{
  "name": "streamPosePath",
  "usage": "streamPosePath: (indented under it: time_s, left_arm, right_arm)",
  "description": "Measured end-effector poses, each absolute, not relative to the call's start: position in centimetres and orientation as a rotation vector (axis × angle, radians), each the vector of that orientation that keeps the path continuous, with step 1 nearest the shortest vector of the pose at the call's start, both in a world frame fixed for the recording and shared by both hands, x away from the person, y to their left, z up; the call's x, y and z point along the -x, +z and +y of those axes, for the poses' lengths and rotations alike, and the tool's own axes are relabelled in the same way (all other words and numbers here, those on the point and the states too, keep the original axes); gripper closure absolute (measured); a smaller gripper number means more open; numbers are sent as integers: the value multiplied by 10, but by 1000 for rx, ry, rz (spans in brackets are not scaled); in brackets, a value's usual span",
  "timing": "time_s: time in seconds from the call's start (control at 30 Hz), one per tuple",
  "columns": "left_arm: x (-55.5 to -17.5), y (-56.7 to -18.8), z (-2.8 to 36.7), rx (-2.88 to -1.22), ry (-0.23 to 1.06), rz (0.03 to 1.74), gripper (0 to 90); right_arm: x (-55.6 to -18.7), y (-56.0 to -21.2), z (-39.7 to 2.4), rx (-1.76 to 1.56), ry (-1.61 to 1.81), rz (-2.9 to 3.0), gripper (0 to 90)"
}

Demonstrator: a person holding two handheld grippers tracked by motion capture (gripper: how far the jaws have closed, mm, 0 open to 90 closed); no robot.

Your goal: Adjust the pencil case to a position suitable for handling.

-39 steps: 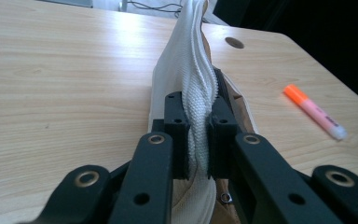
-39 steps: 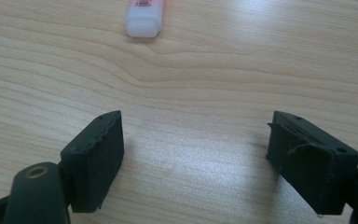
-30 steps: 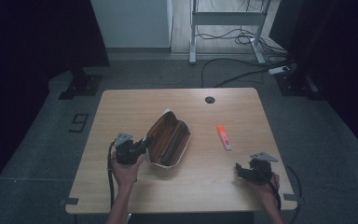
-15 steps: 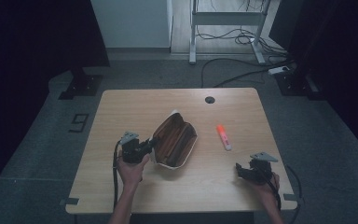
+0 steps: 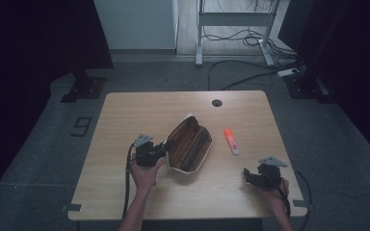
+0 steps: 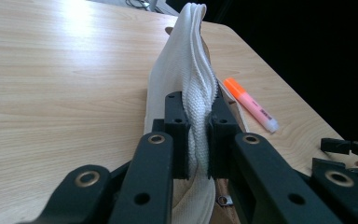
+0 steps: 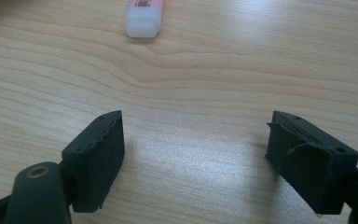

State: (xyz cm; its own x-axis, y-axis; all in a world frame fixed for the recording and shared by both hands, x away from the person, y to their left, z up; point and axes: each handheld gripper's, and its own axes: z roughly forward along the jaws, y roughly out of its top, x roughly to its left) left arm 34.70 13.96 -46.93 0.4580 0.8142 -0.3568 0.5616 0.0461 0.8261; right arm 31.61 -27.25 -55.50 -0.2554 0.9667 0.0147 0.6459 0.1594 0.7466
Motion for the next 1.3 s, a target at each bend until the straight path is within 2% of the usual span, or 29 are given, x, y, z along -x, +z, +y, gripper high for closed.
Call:
streamPosePath:
  time_s: [0.53, 0.83, 1.3]
  left_arm:
    - [-347, -480, 113, -1673, 273, 1168, 819]
    - [-345, -494, 119, -1670, 245, 1166, 809]
    - [-346, -504, 132, -1672, 213, 1182, 678]
  right_arm:
    - [-316, -555, -273, -1527, 896, 1969, 185]
    - [-316, -555, -273, -1526, 897, 1969, 185]
    - [-316, -555, -273, -1526, 896, 1969, 185]
